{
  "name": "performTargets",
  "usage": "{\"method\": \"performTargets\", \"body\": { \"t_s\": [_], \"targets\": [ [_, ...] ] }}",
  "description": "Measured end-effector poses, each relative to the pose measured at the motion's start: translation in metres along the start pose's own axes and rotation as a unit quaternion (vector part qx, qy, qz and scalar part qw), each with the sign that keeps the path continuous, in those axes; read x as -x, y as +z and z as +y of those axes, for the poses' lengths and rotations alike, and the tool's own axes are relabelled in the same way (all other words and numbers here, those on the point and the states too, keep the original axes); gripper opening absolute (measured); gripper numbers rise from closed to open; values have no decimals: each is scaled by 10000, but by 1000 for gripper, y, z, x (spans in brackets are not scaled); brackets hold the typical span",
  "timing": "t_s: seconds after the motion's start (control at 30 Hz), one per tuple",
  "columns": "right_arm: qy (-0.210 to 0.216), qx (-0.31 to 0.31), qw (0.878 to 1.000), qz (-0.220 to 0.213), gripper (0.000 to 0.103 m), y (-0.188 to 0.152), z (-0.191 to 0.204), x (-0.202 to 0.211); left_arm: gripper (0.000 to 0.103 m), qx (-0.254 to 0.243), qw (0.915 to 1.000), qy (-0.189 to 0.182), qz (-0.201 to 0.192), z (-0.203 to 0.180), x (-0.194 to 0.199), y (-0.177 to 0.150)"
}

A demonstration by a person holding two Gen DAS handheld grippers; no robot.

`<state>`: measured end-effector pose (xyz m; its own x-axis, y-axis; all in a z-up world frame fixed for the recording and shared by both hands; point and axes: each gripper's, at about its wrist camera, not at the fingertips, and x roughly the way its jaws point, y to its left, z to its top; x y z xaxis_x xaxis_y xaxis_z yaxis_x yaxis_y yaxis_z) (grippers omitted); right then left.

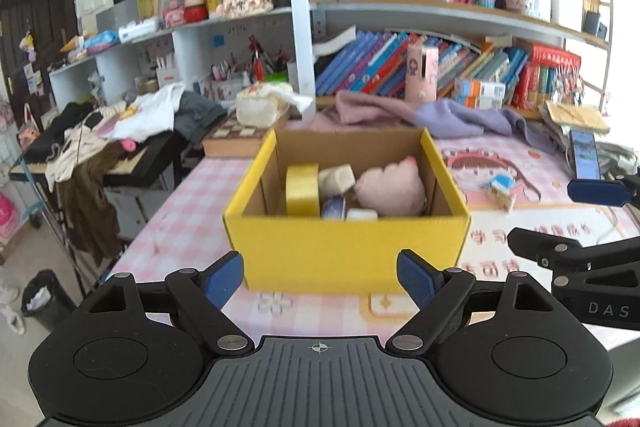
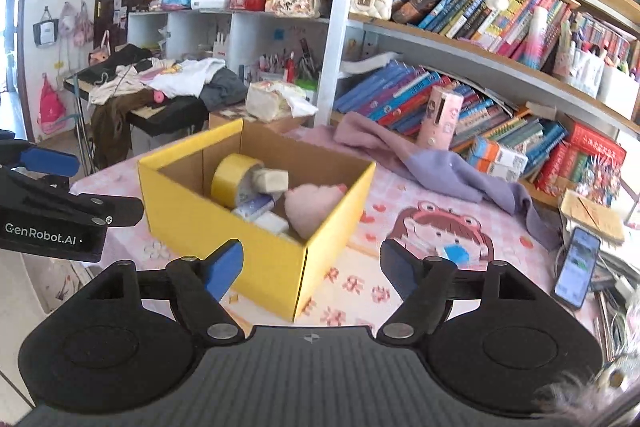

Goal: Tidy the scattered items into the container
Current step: 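Raise both tools out of the box and back away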

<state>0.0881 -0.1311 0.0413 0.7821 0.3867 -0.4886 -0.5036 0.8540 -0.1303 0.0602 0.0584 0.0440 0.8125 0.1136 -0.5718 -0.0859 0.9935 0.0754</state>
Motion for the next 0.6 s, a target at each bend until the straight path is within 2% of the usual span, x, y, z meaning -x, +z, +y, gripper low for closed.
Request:
{"method": "performTargets", "body": {
  "t_s": [0.3,0.43,0.6],
  "targets": [
    [-67,-172,9995,240,84,-26,13,11,92,-187,9996,19,219,-5,8,-24],
    [-48,-81,9993,371,90,-34,21,13,92,-209,9989,1,417,-10,6,-36],
    [-25,-27,9979,645,93,-40,24,11,92,-227,9969,-29,747,-12,2,-47]
  ]
}}
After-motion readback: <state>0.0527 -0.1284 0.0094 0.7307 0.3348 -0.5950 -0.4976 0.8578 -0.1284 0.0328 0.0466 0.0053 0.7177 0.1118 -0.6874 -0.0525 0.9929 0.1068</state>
